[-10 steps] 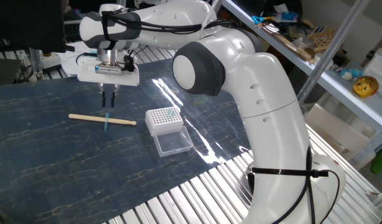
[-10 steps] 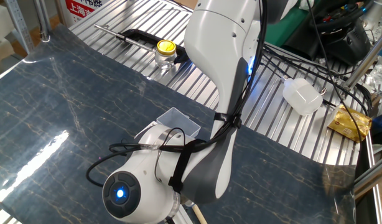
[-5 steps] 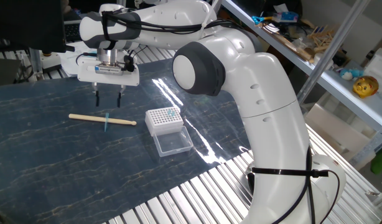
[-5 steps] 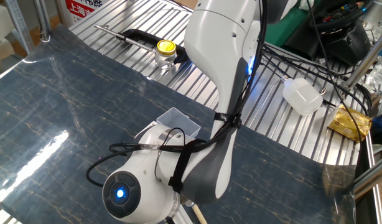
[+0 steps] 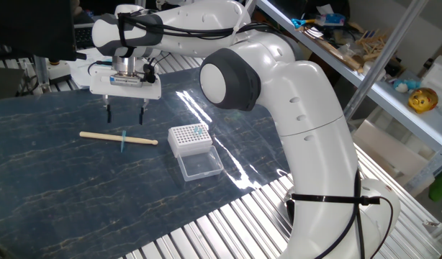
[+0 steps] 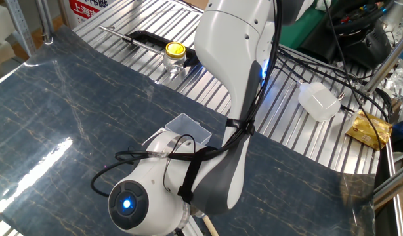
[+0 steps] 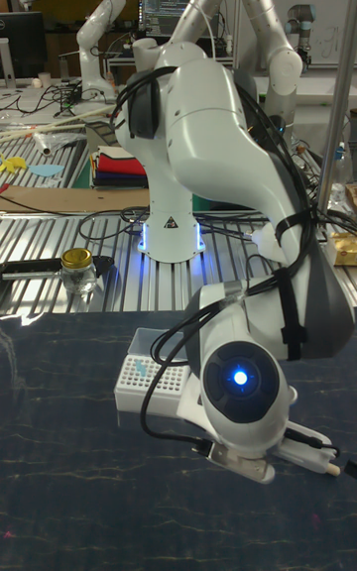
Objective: Insert a medium pipette tip into the holder for medium pipette tips
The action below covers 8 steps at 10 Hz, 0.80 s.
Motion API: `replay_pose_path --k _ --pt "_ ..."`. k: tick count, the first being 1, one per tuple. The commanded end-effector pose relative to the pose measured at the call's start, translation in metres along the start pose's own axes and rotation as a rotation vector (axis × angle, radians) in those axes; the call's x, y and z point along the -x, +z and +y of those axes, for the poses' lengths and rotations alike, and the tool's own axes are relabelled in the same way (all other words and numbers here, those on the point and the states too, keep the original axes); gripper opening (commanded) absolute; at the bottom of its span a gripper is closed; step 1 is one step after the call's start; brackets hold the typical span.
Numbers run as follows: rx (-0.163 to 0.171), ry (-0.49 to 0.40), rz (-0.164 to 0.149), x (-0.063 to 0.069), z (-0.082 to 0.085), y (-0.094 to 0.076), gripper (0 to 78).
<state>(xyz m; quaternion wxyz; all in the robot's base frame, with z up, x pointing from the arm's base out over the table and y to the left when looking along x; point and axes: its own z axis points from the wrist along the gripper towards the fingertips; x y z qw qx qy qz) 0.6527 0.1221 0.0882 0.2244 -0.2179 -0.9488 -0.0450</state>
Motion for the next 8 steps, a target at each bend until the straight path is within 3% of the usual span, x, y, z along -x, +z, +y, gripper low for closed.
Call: replay_pose_path --k 1,5,8 --pt "-0.004 0.016 0.016 -0.001 0.002 0.003 77.4" --pt "-0.004 0.018 0.021 -0.002 0.002 0.005 77.4" --pt "-0.001 0.023 0.023 -0.007 0.002 0.016 77.4"
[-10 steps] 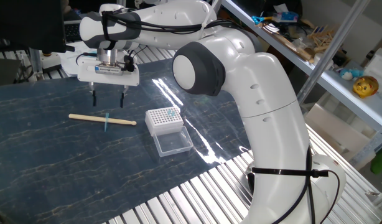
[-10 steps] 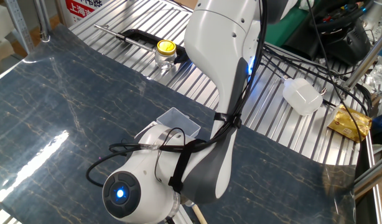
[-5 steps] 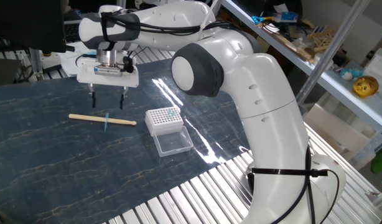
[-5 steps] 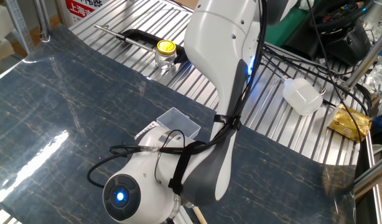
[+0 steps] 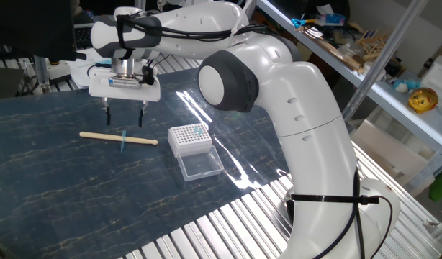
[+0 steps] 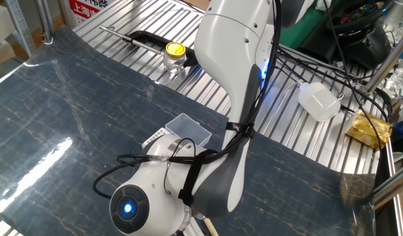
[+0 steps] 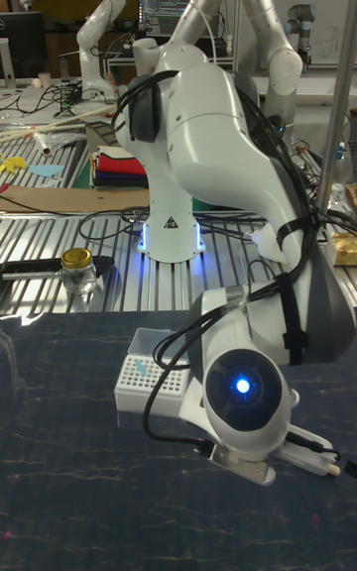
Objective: Insert a medium pipette tip into the holder for medium pipette tips
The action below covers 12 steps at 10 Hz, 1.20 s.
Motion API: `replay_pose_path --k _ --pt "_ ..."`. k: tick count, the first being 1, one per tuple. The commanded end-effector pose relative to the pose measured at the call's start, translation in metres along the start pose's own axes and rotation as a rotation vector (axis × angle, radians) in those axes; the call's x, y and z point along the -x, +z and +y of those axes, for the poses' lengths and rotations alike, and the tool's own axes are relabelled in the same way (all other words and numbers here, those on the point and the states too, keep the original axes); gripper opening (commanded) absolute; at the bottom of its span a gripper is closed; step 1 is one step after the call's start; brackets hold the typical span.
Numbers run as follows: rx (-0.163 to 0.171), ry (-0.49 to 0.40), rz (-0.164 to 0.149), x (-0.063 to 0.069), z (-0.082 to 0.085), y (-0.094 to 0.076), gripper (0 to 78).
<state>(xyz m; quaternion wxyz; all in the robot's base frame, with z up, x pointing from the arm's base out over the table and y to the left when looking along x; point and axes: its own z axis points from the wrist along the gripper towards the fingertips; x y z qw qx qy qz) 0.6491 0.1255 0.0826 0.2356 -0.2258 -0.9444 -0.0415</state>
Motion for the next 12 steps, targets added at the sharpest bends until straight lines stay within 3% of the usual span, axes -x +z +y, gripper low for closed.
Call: replay_pose_path --k 1,4,5,12 --pt "0.006 0.008 0.002 -0.0053 0.0005 0.0107 77.4" --pt "0.012 0.026 0.013 -0.0062 0.0004 0.013 77.4" --pt "0.034 0.036 0.025 -0.0068 0.0001 0.0141 77.4" --pt "0.045 0.023 0.03 -0.0089 -0.0005 0.0195 77.4"
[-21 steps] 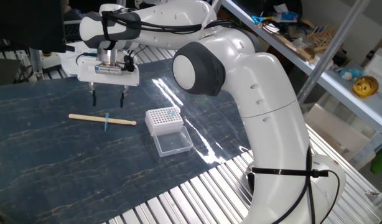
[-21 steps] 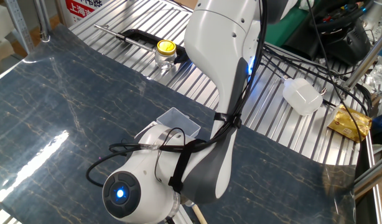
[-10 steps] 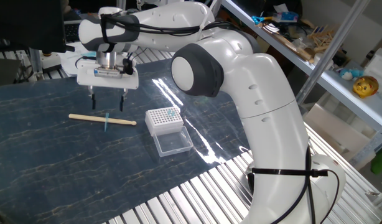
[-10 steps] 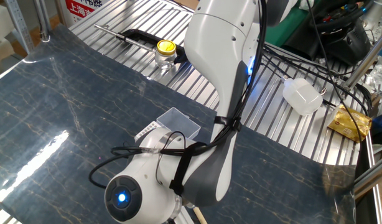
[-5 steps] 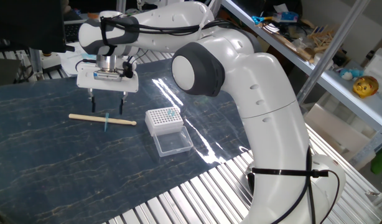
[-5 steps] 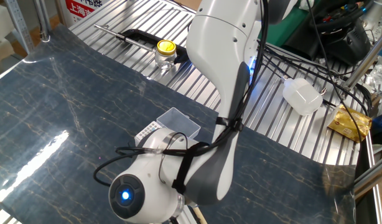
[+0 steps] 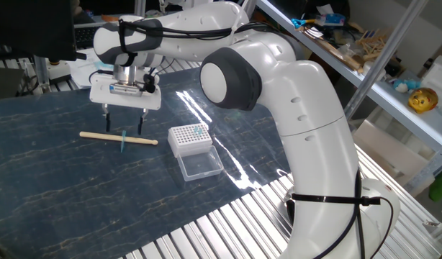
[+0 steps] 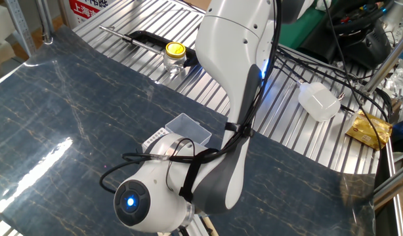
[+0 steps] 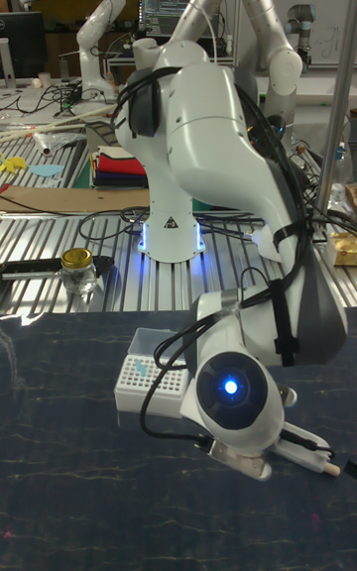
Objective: Insert a medium pipette tip into the holder for medium pipette tips
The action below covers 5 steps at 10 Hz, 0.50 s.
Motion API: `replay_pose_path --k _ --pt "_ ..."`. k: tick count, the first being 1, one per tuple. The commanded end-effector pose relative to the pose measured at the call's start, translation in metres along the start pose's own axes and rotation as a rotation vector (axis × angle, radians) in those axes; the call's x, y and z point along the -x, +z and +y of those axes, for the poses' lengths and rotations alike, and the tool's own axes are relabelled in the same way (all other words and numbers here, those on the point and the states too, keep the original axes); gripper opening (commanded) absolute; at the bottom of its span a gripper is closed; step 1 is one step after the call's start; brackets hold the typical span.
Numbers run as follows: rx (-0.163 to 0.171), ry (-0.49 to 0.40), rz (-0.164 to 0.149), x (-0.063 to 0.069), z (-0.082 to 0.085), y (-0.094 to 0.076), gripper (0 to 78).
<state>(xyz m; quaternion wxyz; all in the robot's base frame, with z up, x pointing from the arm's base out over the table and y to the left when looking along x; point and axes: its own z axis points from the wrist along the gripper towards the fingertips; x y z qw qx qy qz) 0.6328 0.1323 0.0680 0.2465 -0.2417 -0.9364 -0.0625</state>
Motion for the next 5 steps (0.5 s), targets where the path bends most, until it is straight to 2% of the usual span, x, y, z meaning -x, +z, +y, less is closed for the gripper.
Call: replay_pose_path --k 1,5 --pt "0.002 0.001 -0.001 -0.0001 0.0004 -0.0014 77.4" --pt "0.007 0.027 0.005 0.0002 0.0013 0.0002 77.4"
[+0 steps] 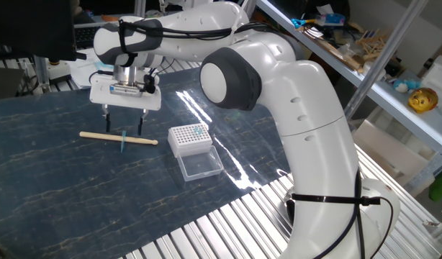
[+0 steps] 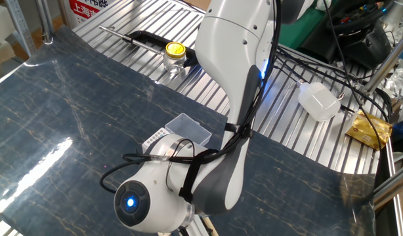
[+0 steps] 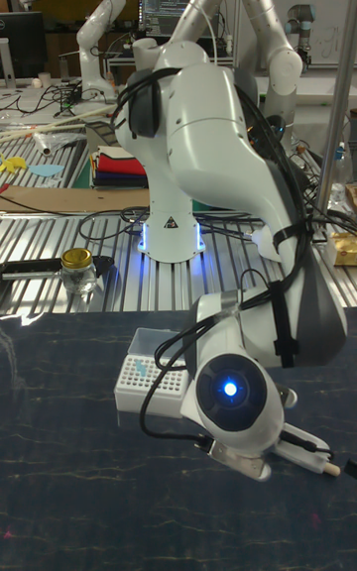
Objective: Insert a medium pipette tip into the holder for medium pipette tips
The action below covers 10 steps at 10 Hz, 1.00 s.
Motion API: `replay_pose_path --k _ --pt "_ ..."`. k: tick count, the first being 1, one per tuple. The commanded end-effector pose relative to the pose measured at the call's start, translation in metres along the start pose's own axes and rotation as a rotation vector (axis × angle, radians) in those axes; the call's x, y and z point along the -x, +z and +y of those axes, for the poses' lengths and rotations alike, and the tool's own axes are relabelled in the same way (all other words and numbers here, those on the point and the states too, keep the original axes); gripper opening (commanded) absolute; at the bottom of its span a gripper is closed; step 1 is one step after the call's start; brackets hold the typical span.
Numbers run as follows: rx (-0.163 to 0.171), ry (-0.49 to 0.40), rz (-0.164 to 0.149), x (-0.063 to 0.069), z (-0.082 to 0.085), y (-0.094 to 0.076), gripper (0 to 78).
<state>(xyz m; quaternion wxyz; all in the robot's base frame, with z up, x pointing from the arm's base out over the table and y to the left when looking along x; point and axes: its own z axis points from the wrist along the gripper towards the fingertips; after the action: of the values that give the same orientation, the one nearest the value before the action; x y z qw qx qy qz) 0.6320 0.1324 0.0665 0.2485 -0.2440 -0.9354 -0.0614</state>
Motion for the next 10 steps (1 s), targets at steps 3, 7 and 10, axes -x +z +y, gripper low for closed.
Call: replay_pose_path --k 3,7,10 --pt "0.012 0.019 0.001 0.0001 0.0026 0.0014 77.4" --pt "0.01 0.013 -0.002 0.0 0.0027 0.0022 77.4" --pt "0.008 0.021 -0.003 0.0 0.0027 0.0022 1.2"
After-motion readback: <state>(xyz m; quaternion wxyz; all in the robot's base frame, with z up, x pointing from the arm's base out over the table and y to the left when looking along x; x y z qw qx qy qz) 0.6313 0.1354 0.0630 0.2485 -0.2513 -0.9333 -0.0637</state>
